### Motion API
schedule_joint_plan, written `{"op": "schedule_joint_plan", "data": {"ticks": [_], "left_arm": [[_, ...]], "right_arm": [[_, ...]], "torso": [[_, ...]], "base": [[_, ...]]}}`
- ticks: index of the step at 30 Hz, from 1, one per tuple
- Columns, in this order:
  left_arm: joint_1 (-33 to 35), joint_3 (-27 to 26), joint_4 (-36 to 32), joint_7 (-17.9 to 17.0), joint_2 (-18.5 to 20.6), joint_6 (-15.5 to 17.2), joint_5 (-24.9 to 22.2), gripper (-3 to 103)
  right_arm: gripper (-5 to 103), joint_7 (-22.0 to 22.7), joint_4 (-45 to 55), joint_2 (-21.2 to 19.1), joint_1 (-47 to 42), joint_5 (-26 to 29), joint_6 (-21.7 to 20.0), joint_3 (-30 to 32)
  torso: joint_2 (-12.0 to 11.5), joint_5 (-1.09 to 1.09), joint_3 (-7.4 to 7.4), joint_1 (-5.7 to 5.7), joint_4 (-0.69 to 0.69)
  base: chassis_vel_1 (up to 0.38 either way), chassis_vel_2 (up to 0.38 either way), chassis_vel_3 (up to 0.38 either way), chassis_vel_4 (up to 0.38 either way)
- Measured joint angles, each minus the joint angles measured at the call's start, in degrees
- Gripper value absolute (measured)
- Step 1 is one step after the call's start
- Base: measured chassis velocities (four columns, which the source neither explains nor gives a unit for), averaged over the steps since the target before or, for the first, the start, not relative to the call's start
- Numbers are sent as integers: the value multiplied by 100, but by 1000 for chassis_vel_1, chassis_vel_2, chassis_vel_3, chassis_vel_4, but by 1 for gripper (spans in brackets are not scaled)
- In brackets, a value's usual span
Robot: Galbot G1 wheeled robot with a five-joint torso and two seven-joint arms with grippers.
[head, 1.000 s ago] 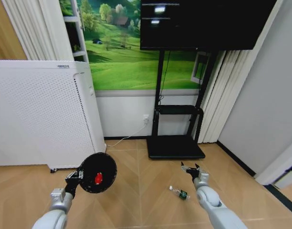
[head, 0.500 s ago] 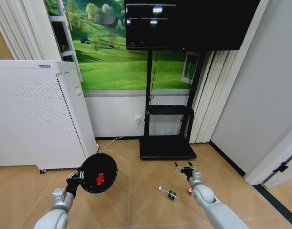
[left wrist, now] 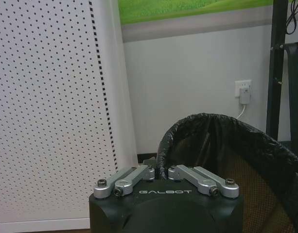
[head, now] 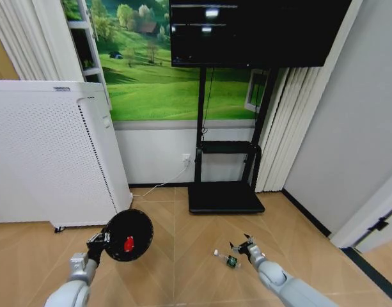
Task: Pick up the trash bin and place the garbage on the floor into it.
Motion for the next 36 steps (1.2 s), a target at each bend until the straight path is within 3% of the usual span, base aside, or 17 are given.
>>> {"op": "schedule_joint_plan", "data": {"ticks": [15, 26, 36], "left_arm": [[-113, 200, 147, 1, -16, -10, 28, 7], [-100, 211, 185, 7, -31, -56, 39, 7], [-46, 264, 180, 16, -89, -86, 123, 7]], "right_arm": [[100, -113, -998, 189, 959, -33, 79, -1782], [100, -142, -1410, 361, 1078, -91, 38, -2176], [100, -191, -2345, 907, 1358, -233, 237, -2299]], "torso": [[0, -1, 0, 0, 0], [0, -1, 0, 0, -1], [0, -1, 0, 0, 0]], "base": [[0, 0, 0, 0], [0, 0, 0, 0], [0, 0, 0, 0]]}}
